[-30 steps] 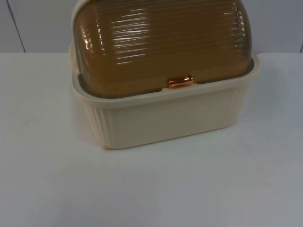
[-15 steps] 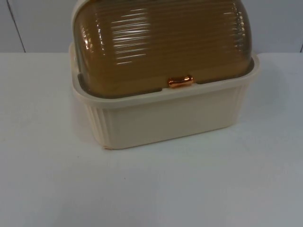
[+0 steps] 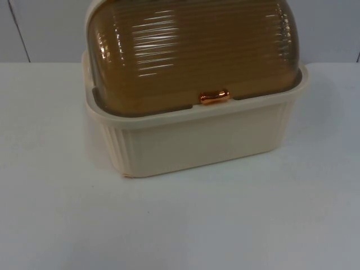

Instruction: Open the box lid with the left hand, place the block into the box with the right hand, then close the box lid with the left hand.

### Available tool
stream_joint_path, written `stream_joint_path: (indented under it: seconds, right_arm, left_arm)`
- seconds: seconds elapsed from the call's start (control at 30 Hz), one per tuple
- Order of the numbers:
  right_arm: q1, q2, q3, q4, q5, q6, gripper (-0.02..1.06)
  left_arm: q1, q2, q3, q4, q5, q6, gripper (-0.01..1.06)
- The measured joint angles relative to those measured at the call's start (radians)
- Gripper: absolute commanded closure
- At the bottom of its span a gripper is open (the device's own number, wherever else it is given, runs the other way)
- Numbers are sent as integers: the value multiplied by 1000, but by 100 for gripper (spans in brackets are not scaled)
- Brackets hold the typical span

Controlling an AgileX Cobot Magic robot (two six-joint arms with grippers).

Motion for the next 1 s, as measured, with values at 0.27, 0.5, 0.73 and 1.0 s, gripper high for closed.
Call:
stream_joint_path:
  seconds: [0.27,0.5,0.73,1.0]
  right_arm:
    - [0,0,0,0,0,0,0]
    - [0,0,0,0,0,0,0]
    - [0,0,0,0,0,5,0]
    - [0,0,0,0,0,5,0]
  left_arm:
    - [0,0,0,0,0,0,62]
    - [0,0,0,10,0,-15,62]
    - [0,0,0,17,0,-30,62]
    - [0,0,0,19,0,-30,62]
